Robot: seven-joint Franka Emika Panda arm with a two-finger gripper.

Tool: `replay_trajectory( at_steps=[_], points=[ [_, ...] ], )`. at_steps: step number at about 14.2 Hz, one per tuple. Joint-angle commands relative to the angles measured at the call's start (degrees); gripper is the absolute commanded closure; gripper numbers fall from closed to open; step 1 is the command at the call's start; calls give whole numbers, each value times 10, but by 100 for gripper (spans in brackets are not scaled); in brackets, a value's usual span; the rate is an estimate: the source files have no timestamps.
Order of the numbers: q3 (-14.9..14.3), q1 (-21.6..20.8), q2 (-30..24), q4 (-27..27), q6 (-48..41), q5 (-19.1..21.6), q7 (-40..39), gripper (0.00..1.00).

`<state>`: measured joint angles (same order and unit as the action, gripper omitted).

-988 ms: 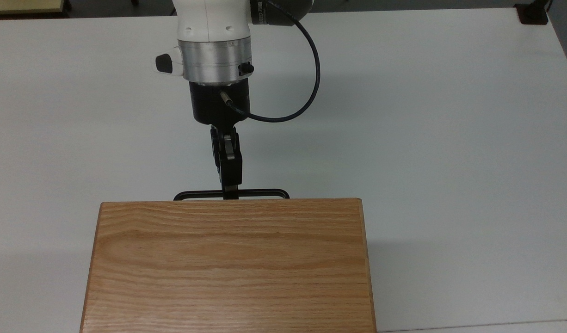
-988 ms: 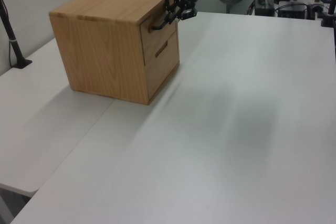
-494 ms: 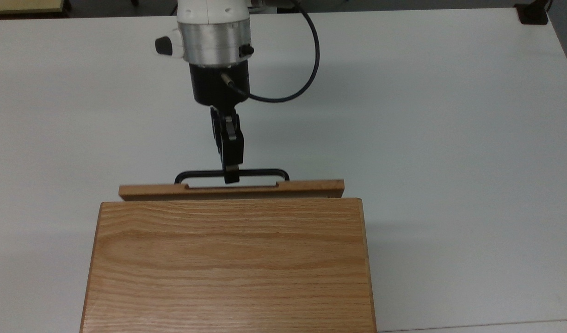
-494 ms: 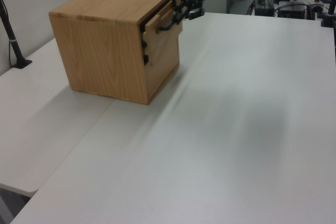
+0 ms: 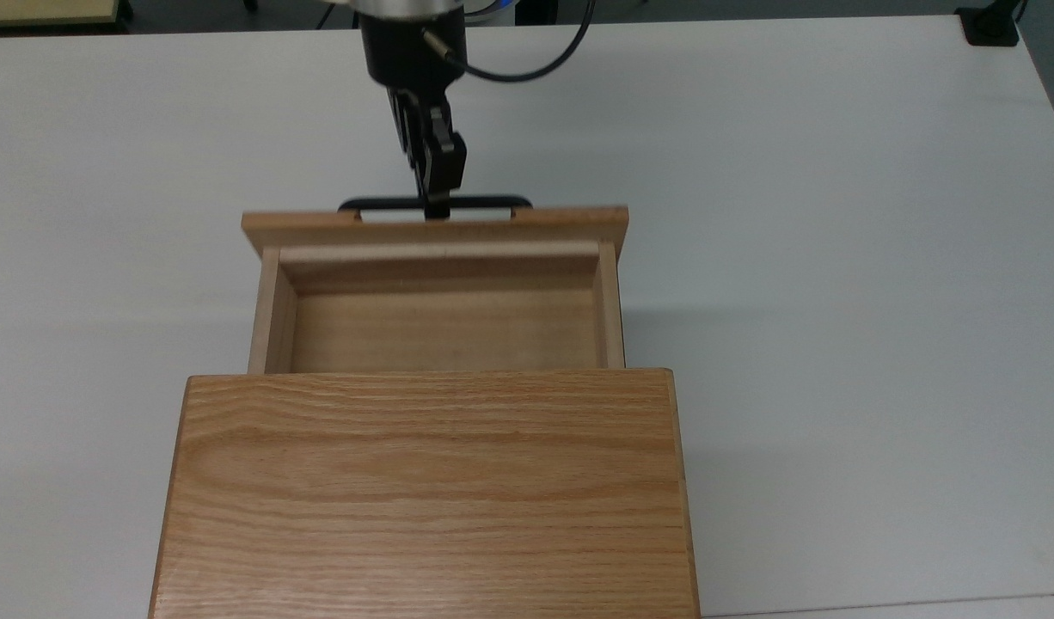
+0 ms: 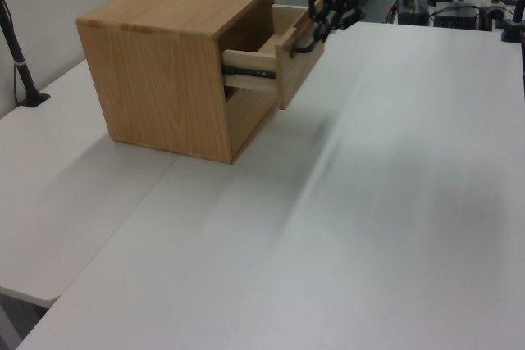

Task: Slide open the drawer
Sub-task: 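Pull the handle straight out from the cabinet, sliding the drawer open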

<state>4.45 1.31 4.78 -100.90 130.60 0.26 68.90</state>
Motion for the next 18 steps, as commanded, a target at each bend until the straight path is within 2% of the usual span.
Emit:
replay_trajectory(
  at_steps=[1, 5, 6, 7, 8, 9, 10, 11, 13, 15, 17, 18],
  points=[
    [12, -8, -80, -57, -54, 9, -89, 99],
    [12, -19, -92, -57, -131, 9, -134, 99],
    [12, -20, -94, -57, -139, 9, -134, 95],
    [12, -19, -96, -57, -143, 9, -134, 83],
    [12, -19, -97, -54, -146, 9, -134, 55],
    [11, -19, -97, -52, -151, 10, -134, 23],
    [11, -18, -97, -47, -152, 11, -130, 4],
    [11, -18, -97, -43, -152, 10, -132, 0],
    [6, -17, -99, -16, -162, 11, -134, 0],
    [3, -17, -103, 21, -217, 10, -136, 0],
    [3, -18, -115, 43, -277, 7, -171, 0],
    [2, -17, -125, 47, -319, 9, -228, 0]
  ],
)
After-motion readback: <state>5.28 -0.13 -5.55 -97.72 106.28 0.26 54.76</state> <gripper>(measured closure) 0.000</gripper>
